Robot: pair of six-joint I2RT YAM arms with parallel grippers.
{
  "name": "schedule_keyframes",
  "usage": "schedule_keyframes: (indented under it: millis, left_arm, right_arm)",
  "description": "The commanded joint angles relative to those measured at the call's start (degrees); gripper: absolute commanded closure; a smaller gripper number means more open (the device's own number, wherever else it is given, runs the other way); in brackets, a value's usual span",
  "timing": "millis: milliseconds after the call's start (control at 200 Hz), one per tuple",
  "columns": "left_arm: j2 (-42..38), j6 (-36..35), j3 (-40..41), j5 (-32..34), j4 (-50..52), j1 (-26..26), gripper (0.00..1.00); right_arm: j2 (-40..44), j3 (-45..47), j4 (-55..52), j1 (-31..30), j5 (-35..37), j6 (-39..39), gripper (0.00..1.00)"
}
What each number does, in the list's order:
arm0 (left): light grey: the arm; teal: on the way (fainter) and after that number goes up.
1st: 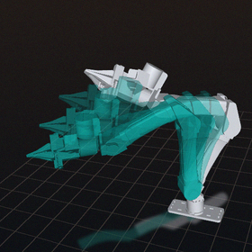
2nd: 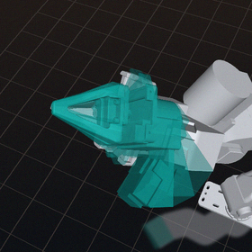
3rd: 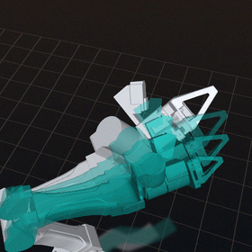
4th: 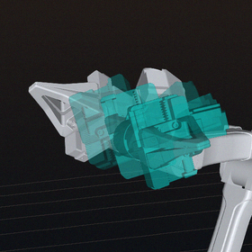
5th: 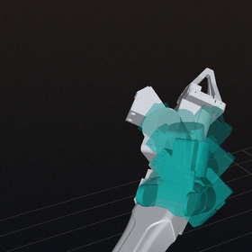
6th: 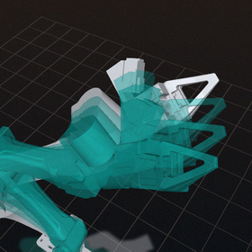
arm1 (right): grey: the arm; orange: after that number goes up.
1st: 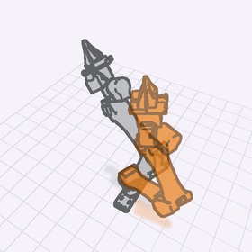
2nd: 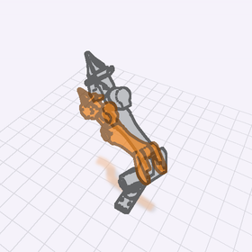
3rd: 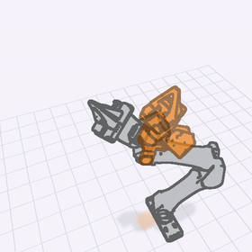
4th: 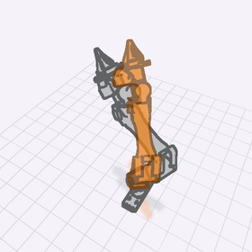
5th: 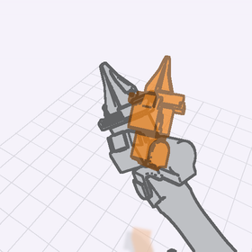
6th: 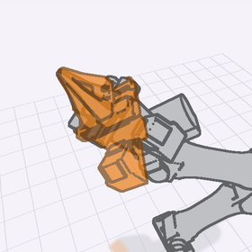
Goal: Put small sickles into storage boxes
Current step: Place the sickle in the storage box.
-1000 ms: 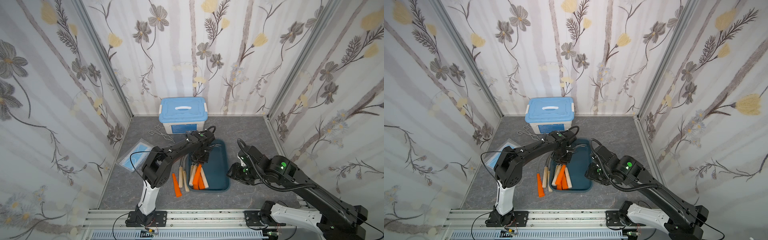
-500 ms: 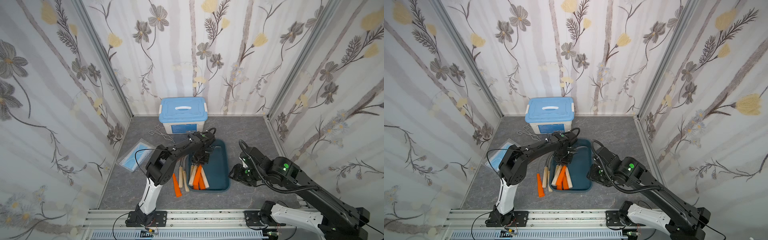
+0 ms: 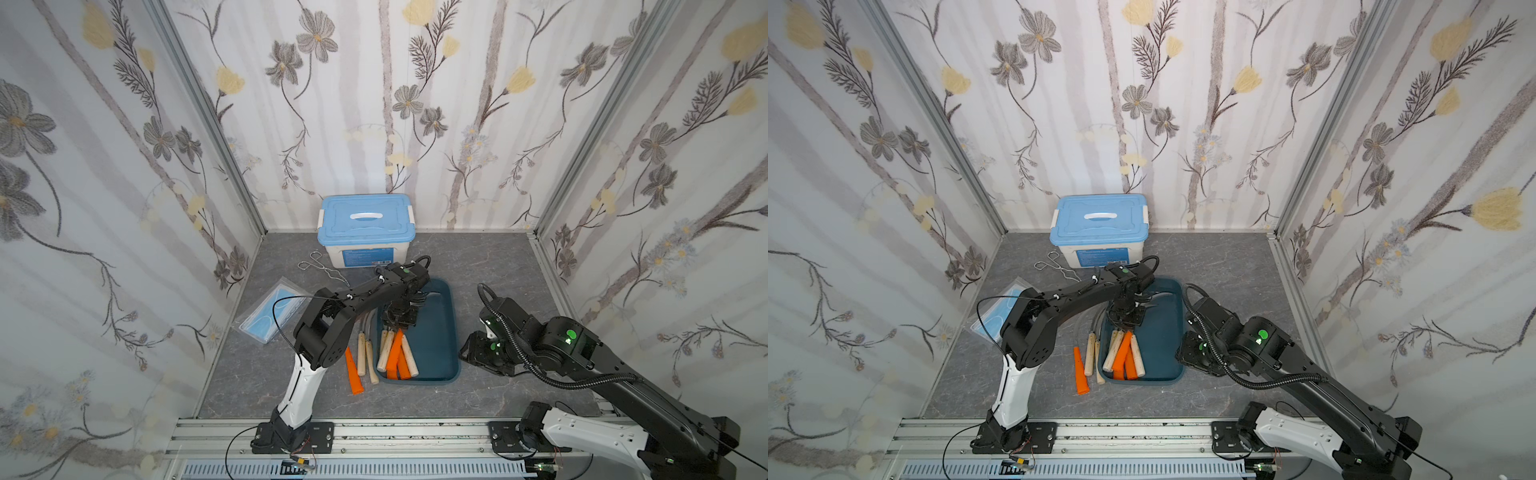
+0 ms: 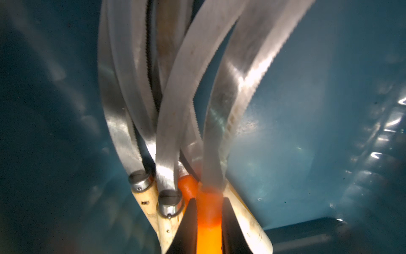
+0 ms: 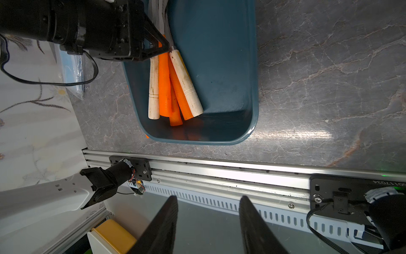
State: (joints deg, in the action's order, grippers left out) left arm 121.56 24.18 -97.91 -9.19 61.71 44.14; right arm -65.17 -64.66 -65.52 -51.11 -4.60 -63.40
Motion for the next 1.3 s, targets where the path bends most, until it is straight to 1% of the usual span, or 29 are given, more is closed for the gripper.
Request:
schedule_keyframes:
  millis: [0, 35, 115, 270, 425, 630, 939, 1079, 1294]
  left_arm:
    - [0.2, -0.8, -0.5, 0.5, 1.0, -0.2, 0.9]
    - [0.3, -0.8, -0.5, 0.6, 1.0, -0.1, 0.87]
    - [0.4, -0.8, -0.5, 0.8, 0.9, -0.1, 0.86]
    - [0.4, -0.9, -0.9, 1.0, 0.7, -0.1, 0.81]
    - [0.4, -1.2, -1.9, 1.3, 0.6, -0.2, 0.81]
    - [0.3, -1.5, -2.1, 1.1, 0.5, -0.1, 0.76]
    - [-0.2, -0.9, 1.0, 1.0, 0.2, -0.2, 0.75]
    - [-0.4, -1.1, -0.7, 1.2, 0.2, -0.1, 0.74]
    - [-0.6, -1.8, -5.0, 2.3, 0.4, -0.1, 0.69]
  right_arm:
    - [0.3, 0.3, 0.9, 0.0, 0.2, -0.9, 0.52]
    - [0.4, 0.3, 0.9, -0.1, 0.2, -0.9, 0.52]
    - [0.4, 0.4, 0.8, -0.1, 0.2, -0.9, 0.52]
    - [0.4, 0.7, 0.9, -0.1, 0.4, -0.9, 0.51]
    - [0.4, 0.9, 1.0, 0.0, 0.3, -0.9, 0.51]
    - [0.6, 1.0, 1.0, 0.0, 0.4, -1.3, 0.51]
    - [1.3, 1.5, 0.8, 0.0, 0.6, -1.8, 0.51]
    - [1.5, 1.7, 0.9, 0.0, 0.6, -1.8, 0.51]
    - [1.9, 1.7, 0.8, 0.0, 0.8, -1.9, 0.51]
